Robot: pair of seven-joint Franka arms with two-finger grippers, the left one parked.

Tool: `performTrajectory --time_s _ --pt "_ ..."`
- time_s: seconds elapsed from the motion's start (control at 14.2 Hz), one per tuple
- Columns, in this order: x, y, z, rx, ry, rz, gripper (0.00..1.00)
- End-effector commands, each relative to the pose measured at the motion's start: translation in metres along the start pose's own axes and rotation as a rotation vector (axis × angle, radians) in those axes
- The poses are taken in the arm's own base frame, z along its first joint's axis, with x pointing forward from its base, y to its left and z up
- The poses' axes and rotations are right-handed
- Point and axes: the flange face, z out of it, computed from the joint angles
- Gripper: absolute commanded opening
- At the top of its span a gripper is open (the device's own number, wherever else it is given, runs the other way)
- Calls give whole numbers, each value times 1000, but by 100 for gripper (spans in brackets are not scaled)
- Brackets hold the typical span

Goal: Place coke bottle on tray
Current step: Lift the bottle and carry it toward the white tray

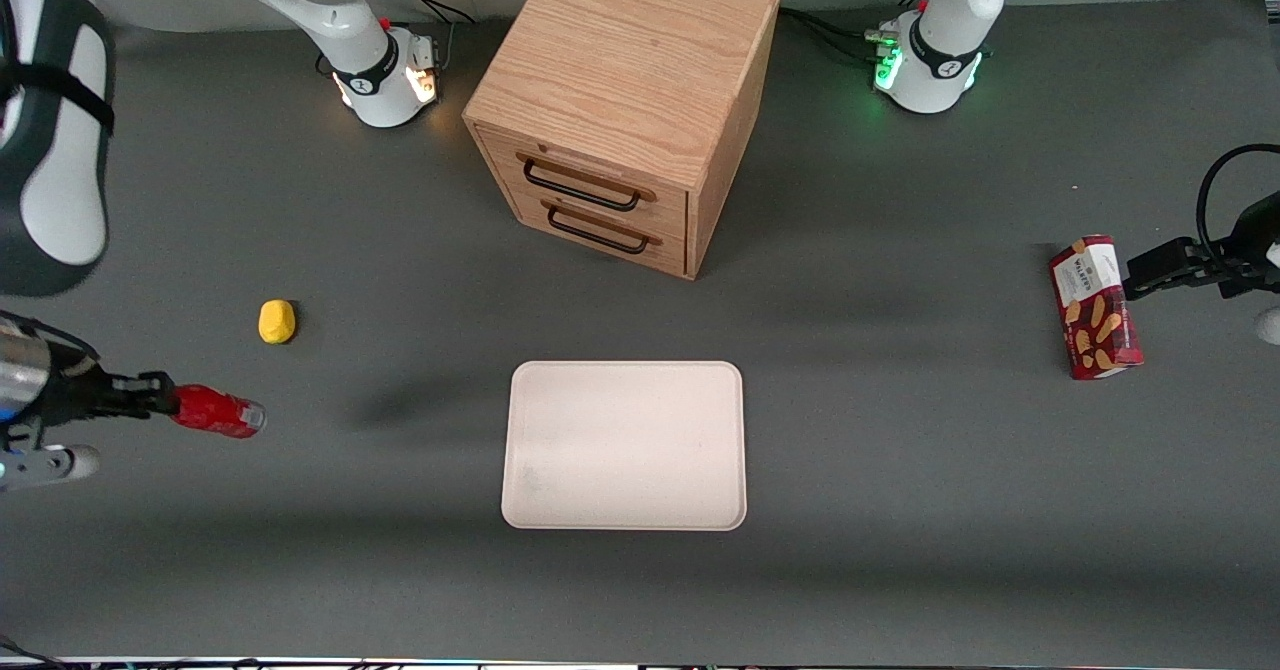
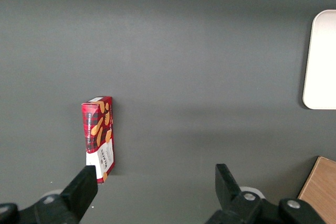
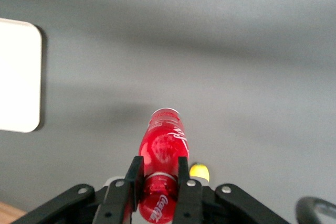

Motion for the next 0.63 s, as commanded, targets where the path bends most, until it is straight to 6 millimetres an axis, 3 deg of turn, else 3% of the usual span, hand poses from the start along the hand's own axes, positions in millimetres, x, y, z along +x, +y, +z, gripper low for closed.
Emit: performTrajectory --time_s 0.0,0.21,0.56 --pt "-39 -2 -54 2 -3 5 1" --pt "-61 -2 -80 3 -8 8 1" --pt "-57 -25 -89 53 22 4 1"
